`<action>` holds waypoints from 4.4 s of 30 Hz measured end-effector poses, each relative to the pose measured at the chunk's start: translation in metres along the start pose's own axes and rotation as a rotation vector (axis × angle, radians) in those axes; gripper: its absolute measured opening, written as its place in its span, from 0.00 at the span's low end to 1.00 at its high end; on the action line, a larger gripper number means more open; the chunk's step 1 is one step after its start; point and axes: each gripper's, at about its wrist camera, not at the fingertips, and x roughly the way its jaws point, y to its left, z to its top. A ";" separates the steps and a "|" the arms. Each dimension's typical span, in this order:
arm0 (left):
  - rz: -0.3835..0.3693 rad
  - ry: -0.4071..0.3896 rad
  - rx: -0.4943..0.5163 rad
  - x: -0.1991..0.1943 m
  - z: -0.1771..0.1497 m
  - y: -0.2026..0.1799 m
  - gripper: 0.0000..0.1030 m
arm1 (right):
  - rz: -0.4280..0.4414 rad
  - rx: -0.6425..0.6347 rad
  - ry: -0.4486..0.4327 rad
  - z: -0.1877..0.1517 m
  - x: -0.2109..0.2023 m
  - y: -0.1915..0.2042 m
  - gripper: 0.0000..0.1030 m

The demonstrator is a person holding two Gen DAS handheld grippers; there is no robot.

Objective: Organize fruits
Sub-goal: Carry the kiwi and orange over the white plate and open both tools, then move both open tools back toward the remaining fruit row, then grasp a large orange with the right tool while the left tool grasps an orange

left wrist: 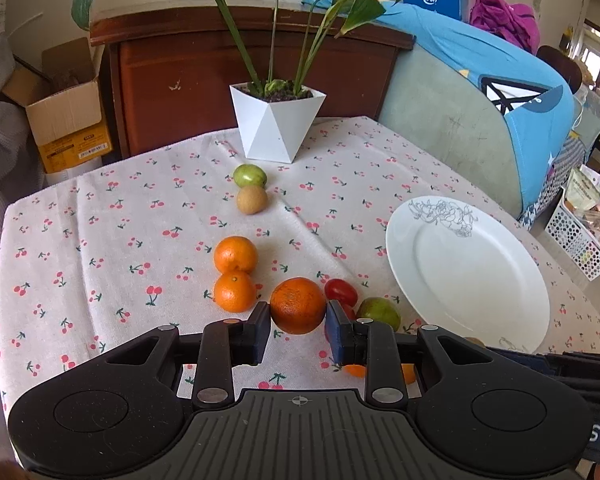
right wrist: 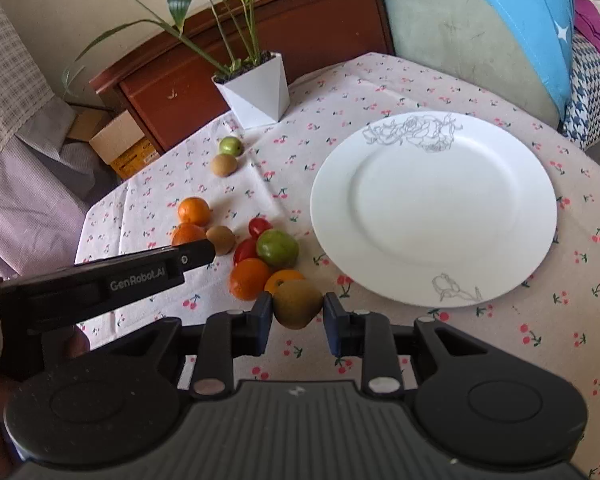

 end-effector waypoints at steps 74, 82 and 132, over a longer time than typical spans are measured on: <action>0.063 0.128 -0.006 0.009 0.029 -0.001 0.60 | -0.030 0.160 -0.056 0.017 -0.002 -0.037 0.30; 0.079 0.169 -0.093 0.012 0.019 0.022 0.63 | 0.044 0.047 0.018 0.005 0.015 -0.013 0.33; -0.060 0.164 0.104 0.031 -0.012 -0.036 0.35 | -0.023 0.153 0.005 0.005 0.001 -0.040 0.30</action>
